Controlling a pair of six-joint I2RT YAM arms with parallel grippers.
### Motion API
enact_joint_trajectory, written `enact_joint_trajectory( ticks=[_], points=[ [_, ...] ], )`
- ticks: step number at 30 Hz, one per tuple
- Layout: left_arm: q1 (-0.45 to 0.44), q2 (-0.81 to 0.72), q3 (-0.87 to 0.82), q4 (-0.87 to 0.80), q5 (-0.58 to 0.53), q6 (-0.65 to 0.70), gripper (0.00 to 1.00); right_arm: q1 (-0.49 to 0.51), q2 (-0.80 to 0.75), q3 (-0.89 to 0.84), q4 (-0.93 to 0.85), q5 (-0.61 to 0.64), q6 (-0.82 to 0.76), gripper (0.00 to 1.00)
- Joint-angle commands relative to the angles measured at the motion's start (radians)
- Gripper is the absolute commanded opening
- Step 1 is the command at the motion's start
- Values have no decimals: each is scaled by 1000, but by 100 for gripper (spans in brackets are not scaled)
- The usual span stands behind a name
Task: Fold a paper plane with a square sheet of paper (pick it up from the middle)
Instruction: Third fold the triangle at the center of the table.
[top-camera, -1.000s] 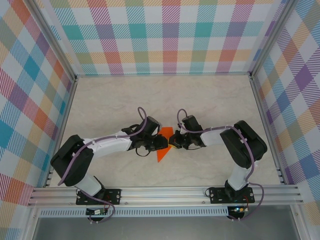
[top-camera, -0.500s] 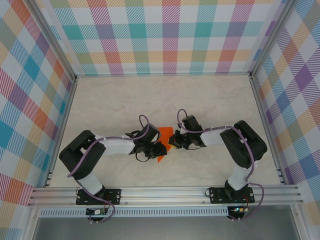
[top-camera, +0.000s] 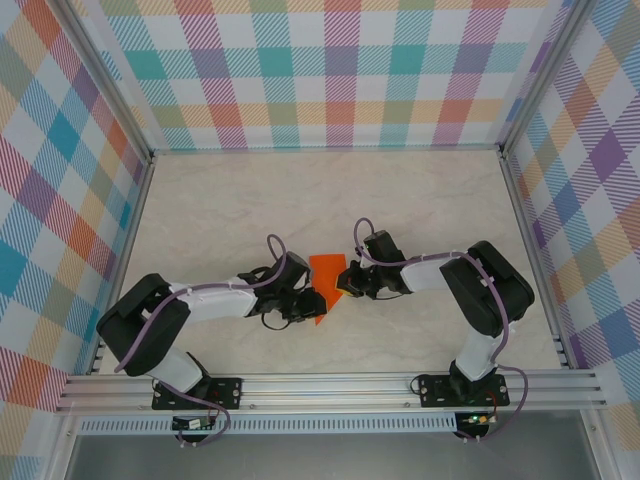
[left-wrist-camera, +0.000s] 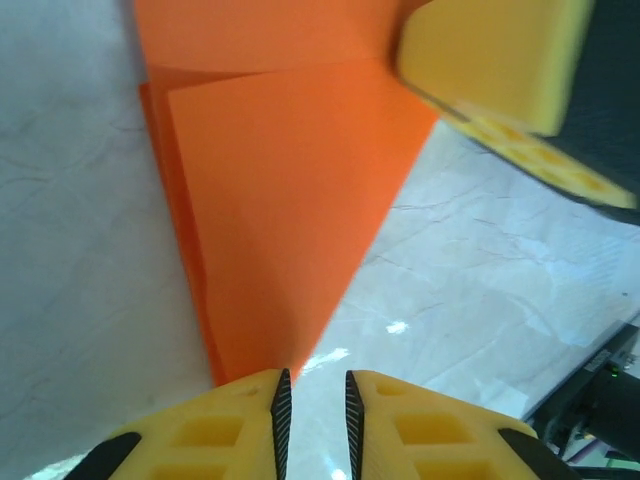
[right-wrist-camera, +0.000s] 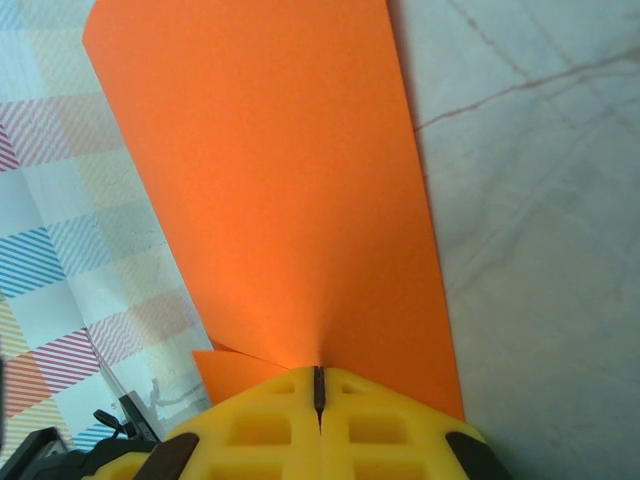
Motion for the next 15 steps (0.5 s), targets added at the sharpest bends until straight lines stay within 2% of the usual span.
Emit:
enact_joint_trajectory(
  ticks=[1, 7, 11, 15],
  points=[
    [-7, -51, 43, 2, 3, -22, 24, 9, 28, -30, -111, 87, -7, 1],
    [-10, -15, 44, 85, 29, -67, 25, 8, 30, -25, -116, 88, -8, 1],
    [-10, 63, 22, 210, 96, -113, 25, 8, 33, -22, -117, 84, -6, 1],
    [-9, 97, -2, 246, 83, -131, 25, 8, 33, -24, -120, 86, -7, 1]
  ],
)
